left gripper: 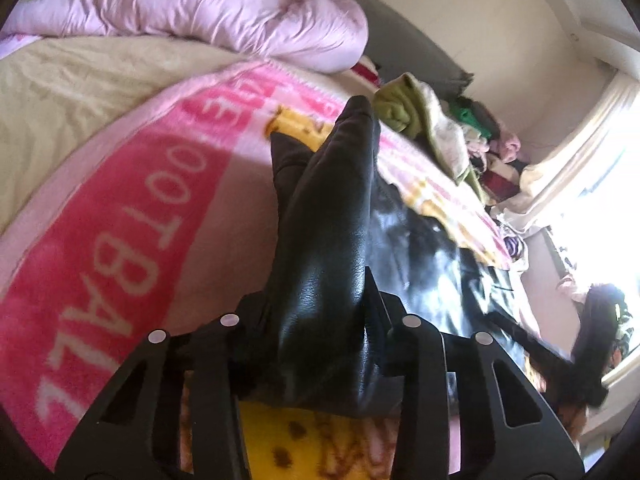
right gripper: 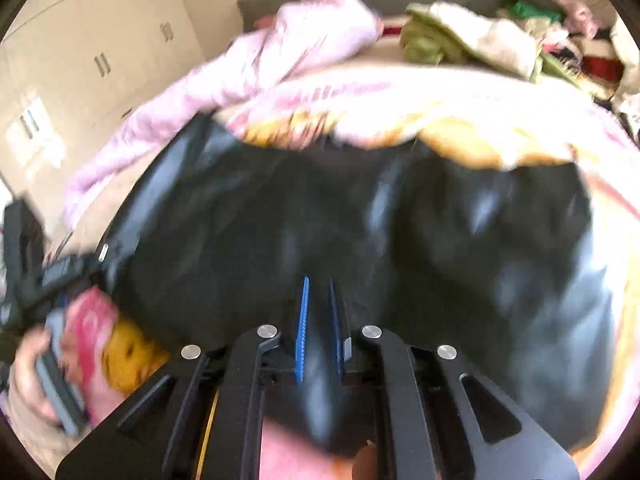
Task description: Fold large clothes
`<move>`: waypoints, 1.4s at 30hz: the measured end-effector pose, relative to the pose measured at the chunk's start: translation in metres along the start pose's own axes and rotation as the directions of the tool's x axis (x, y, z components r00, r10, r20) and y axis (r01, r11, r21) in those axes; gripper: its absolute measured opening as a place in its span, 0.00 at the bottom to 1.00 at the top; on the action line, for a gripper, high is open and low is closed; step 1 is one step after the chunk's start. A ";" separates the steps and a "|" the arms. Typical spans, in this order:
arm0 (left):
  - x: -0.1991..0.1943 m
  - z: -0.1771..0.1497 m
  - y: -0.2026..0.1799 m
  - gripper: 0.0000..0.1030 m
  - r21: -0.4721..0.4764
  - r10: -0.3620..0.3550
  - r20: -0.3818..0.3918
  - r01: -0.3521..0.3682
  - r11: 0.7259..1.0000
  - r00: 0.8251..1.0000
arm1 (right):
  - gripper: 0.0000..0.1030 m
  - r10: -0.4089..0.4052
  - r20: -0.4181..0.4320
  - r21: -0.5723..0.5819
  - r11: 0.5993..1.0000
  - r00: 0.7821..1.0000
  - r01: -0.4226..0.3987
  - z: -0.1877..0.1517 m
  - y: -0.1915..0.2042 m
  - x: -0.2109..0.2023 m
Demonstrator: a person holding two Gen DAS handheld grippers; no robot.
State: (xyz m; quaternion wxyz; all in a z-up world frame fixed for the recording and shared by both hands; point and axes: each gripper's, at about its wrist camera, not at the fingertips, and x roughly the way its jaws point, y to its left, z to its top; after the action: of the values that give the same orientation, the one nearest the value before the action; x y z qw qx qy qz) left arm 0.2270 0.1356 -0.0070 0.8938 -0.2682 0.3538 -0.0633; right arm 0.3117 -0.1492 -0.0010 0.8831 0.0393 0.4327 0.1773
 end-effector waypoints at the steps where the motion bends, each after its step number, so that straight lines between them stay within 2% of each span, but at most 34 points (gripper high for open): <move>1: -0.003 0.001 -0.004 0.28 0.008 -0.005 0.009 0.005 1.000 1.000 | 0.10 0.000 0.013 0.004 1.000 1.000 0.000 0.011 -0.002 0.002; 6: -0.008 0.005 -0.015 0.28 0.031 -0.021 0.030 0.020 0.999 0.999 | 0.10 -0.039 -0.019 0.019 0.999 0.999 0.039 0.049 -0.016 0.043; 8: -0.008 0.007 -0.016 0.28 0.035 -0.024 0.032 0.023 0.999 0.999 | 0.10 -0.062 -0.065 0.023 0.998 0.996 0.063 0.053 -0.021 0.065; 10: -0.008 0.008 -0.019 0.26 0.043 -0.033 0.030 0.032 0.999 0.999 | 0.10 -0.055 -0.136 0.055 0.996 0.989 0.063 0.050 -0.030 0.090; 11: -0.008 0.009 -0.020 0.26 0.048 -0.036 0.029 0.034 0.998 0.999 | 0.10 -0.050 -0.142 0.065 0.996 0.989 0.060 0.047 -0.033 0.096; 16: -0.008 0.013 -0.029 0.26 0.060 -0.037 0.038 0.035 0.998 0.999 | 0.10 -0.097 -0.150 0.008 0.995 0.984 0.099 0.041 -0.024 0.102; 18: -0.011 0.015 -0.033 0.26 0.065 -0.043 0.043 0.040 0.997 0.998 | 0.12 -0.100 -0.147 -0.003 0.995 0.984 0.101 0.044 -0.023 0.093; 20: -0.013 0.014 -0.038 0.26 0.078 -0.044 0.044 0.040 0.996 0.998 | 0.24 -0.056 -0.064 -0.031 0.998 0.996 0.054 0.045 -0.013 0.063; 21: -0.014 0.014 -0.039 0.26 0.084 -0.045 0.043 0.041 0.996 0.998 | 0.46 0.012 0.038 -0.074 0.997 0.999 -0.009 0.038 0.001 0.029; 22: -0.015 0.015 -0.042 0.26 0.091 -0.044 0.042 0.040 0.995 0.998 | 0.62 0.075 0.089 -0.099 0.993 0.993 -0.066 0.030 0.011 0.007; 23: -0.015 0.015 -0.043 0.26 0.094 -0.044 0.041 0.040 0.995 0.998 | 0.64 0.130 0.118 -0.128 0.985 0.984 -0.115 0.020 0.022 -0.011; 25: -0.016 0.016 -0.047 0.26 0.096 -0.047 0.037 0.043 0.994 0.998 | 0.65 0.174 0.173 -0.201 0.970 0.970 -0.138 -0.004 0.043 -0.037; 26: -0.016 0.017 -0.048 0.26 0.097 -0.048 0.035 0.044 0.994 0.998 | 0.69 0.169 0.196 -0.247 0.962 0.966 -0.118 -0.019 0.056 -0.046; 28: -0.017 0.018 -0.052 0.26 0.106 -0.046 0.030 0.043 0.993 0.998 | 0.91 0.131 0.244 -0.317 0.947 0.961 -0.049 -0.043 0.079 -0.052; 29: -0.017 0.018 -0.053 0.26 0.110 -0.046 0.029 0.043 0.993 0.999 | 0.93 0.098 0.275 -0.339 0.941 0.956 0.001 -0.052 0.088 -0.053; 31: -0.017 0.019 -0.057 0.26 0.118 -0.043 0.023 0.040 0.992 0.999 | 0.94 0.039 0.349 -0.405 0.907 0.936 0.113 -0.072 0.112 -0.047; 35: -0.018 0.020 -0.063 0.26 0.131 -0.041 0.014 0.038 0.991 0.999 | 0.94 -0.056 0.373 -0.504 0.826 0.926 0.254 -0.094 0.149 -0.009; 38: -0.018 0.021 -0.064 0.26 0.134 -0.042 0.010 0.041 0.990 0.999 | 0.94 -0.123 0.406 -0.478 0.816 0.905 0.325 -0.095 0.152 0.012; 42: -0.018 0.022 -0.064 0.26 0.129 -0.044 0.009 0.042 0.991 0.999 | 0.93 -0.130 0.420 -0.450 0.830 0.898 0.330 -0.088 0.152 0.017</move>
State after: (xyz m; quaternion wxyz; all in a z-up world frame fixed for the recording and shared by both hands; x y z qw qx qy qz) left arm 0.2329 0.0964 0.0505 0.9098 -0.2181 0.3377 -0.1035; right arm 0.2105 -0.0092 -0.0344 0.9420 -0.2164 0.1963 0.1651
